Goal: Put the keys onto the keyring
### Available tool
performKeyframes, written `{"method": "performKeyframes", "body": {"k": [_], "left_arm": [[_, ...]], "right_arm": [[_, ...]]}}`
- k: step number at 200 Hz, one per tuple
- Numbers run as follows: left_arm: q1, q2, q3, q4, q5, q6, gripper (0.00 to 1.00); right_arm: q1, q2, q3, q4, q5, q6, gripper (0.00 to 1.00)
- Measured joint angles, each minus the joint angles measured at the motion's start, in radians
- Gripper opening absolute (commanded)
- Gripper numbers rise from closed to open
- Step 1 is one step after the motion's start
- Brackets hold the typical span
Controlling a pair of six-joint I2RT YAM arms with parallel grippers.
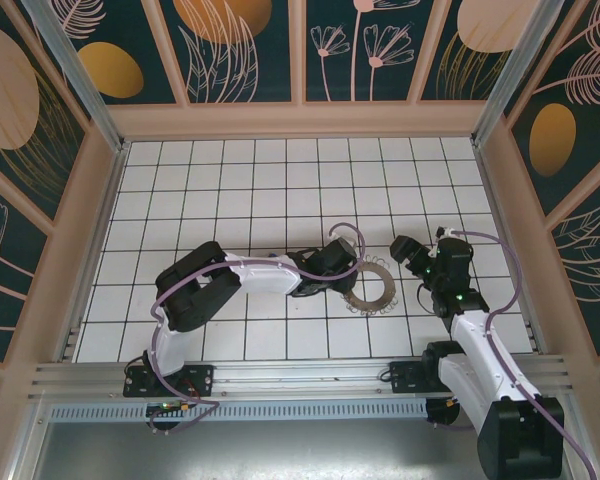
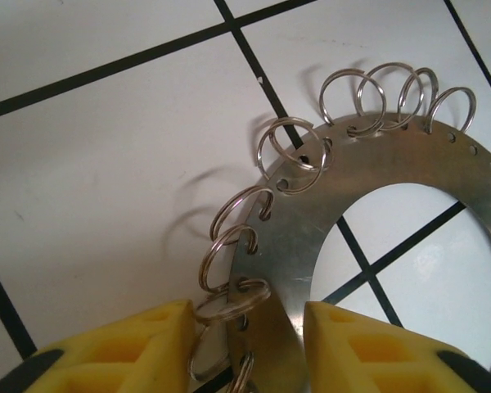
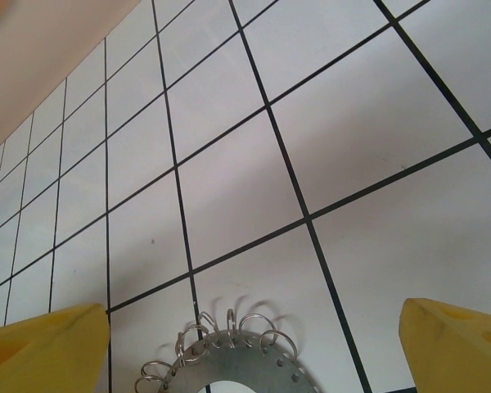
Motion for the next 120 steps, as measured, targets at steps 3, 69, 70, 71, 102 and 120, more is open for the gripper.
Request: {"method": "performKeyframes", "body": {"k": [3,69,70,71,102,120], "left_arm": [[0.0,0.0,0.0,-0.001,0.0,-0.001,0.3],[0.0,0.0,0.006,-0.031,-0.015,-0.007,0.08],[0.0,0.0,0.006,-0.031,-0.016,-0.008,0.08],[0.0,0.0,0.007,-0.032,-0.019,-0.007,0.08],[0.0,0.0,0.021,-0.062,-0.039,0.006,0.0],[0.0,0.0,0.032,-0.087,-0.06,0.021,0.0]], "right_arm": [[0.0,0.0,0.0,0.0,0.0,-0.002,0.92],[0.0,-0.013,0.0,0.001,0.014,-0.031,0.92],[0.0,-0.013,0.0,0.001,0.015,-0.031,0.92],[0.0,-0.014,0.0,0.001,0.014,-0.031,0.92],[0.0,-0.027,0.0,0.001,0.014,-0.039,0.92],[0.0,-0.036,0.0,0.0,0.014,-0.041,0.92]]}}
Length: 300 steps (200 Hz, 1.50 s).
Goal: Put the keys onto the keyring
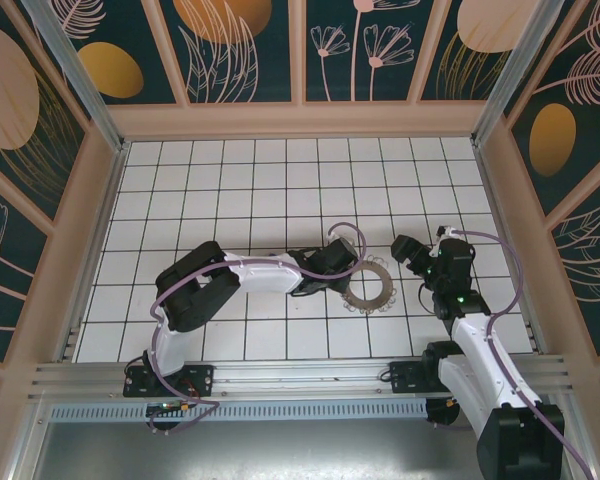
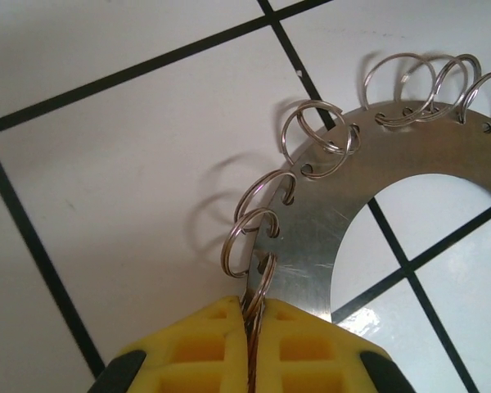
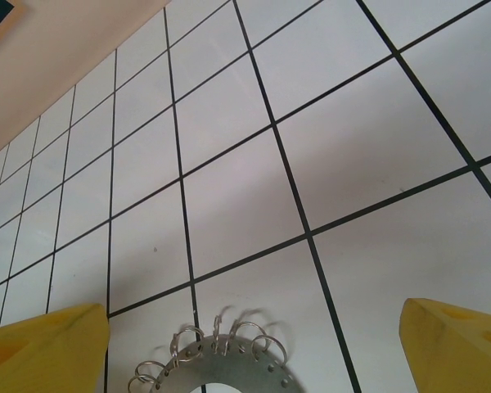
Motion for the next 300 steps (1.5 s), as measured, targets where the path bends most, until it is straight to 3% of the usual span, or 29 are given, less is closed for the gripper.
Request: {"method": "performKeyframes", "body": {"k": [44,101,158,203,230,300], "left_arm": [[0.024,-0.004,0.013,-0.047,-0.037,0.092,0.0],[0.162,-0.037,-0.003,-0.084,-0.067,0.24,0.0],[0.165,-0.05,-0.003,-0.11,-0.058,0.311,0.37],[0.164,-0.121,-0.002,-0.124,-0.036,0.332,0.57],[0.164,-0.164,-0.002,-0.124,0.014,0.331,0.56],[0.11,-0.186,0.007,-0.026,0.271,0.256,0.44]], "right_arm": [[0.0,-0.007,0.0,0.0,-0.034,0.003,0.91],[0.011,0.0,-0.001,0.002,-0.097,0.023,0.89],[0.081,0.097,0.002,0.008,-0.155,0.001,0.79],[0.125,0.169,0.064,-0.027,-0.19,-0.078,0.57],[0.127,0.188,0.07,-0.029,-0.214,-0.09,0.55],[0.101,0.231,0.032,0.082,-0.26,-0.015,0.7]]}}
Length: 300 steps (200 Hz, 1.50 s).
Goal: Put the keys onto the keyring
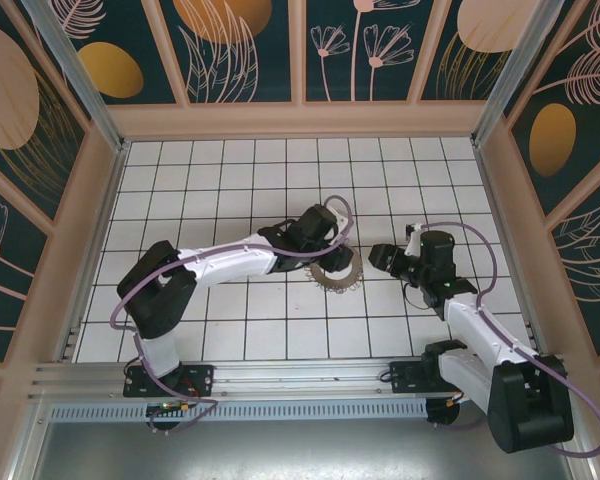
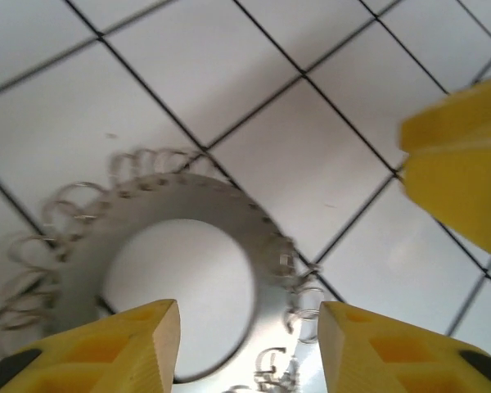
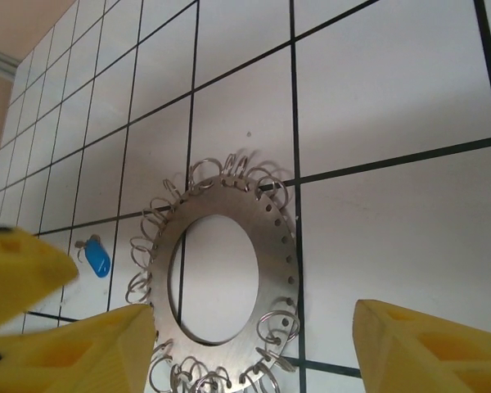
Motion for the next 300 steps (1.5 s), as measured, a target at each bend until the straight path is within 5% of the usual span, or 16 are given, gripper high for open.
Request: {"method": "performKeyframes", "body": {"k": [73,300], "left_arm": [[-0.016,0.132,0.07,0.031,0.117,-0.043,0.35],[-0.024,0.307,0.191,-0.01,0.111,-0.035,0.16]], "right_arm": [[-0.219,-0.047,-0.111,0.135,-0.029,0.055,0.87],[-0.266,-0.056,-0.116,0.195,-0.081,0.053,0.88]]}}
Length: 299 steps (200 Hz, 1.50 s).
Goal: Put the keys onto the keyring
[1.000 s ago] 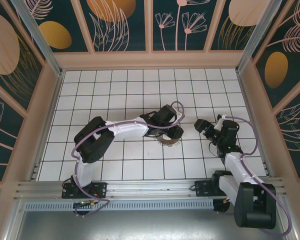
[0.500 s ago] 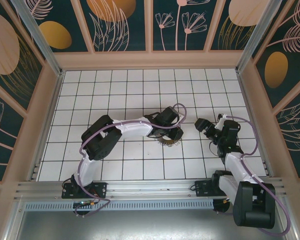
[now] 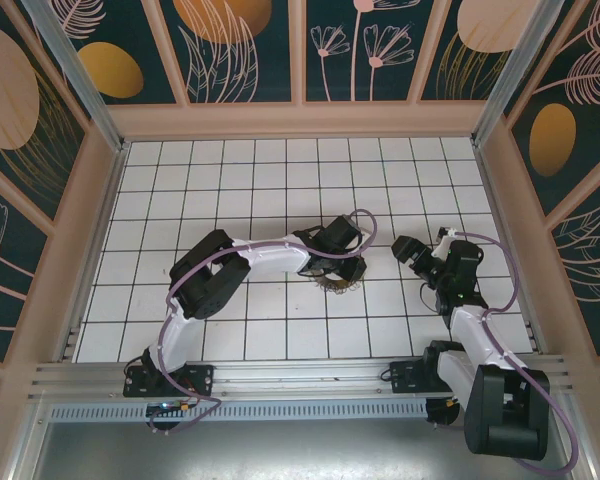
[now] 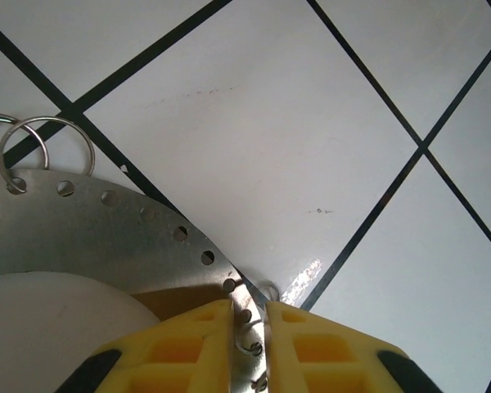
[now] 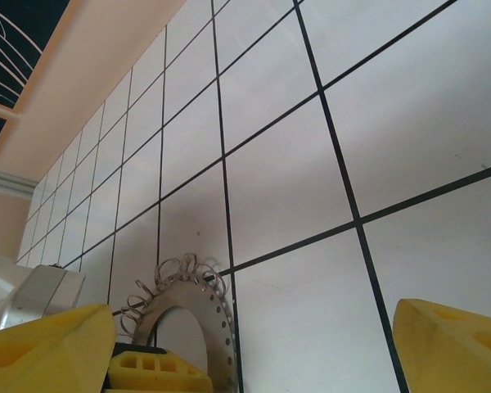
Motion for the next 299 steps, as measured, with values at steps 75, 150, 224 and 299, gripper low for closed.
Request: {"method": "performKeyframes", "body": {"k": [75,150,224,299], "left_arm": [[-0.013,0.003,0.006,-0.02,-0.015,0.018,0.22],[-0.031,0.014,0.032,-0.053,-0.034,0.048,0.18],[-0.031,0.015,0.032,-0.063,-0.037,0.06,0.06],[-0.031,0.006,0.006,-0.051,-0.06,0.067,0.0]], "right_arm": [[-0.006,-0.014,0.0,-0.007,0.0,0.0,0.88],[-0.024,-0.033,-0.002,-0.011,-0.007,-0.004,0.88],[-0.032,-0.048,-0.002,-0.034,-0.031,-0.004,0.88],[-0.032,-0.204,-0.043,-0.161,-0.12,0.051,0.77]]}}
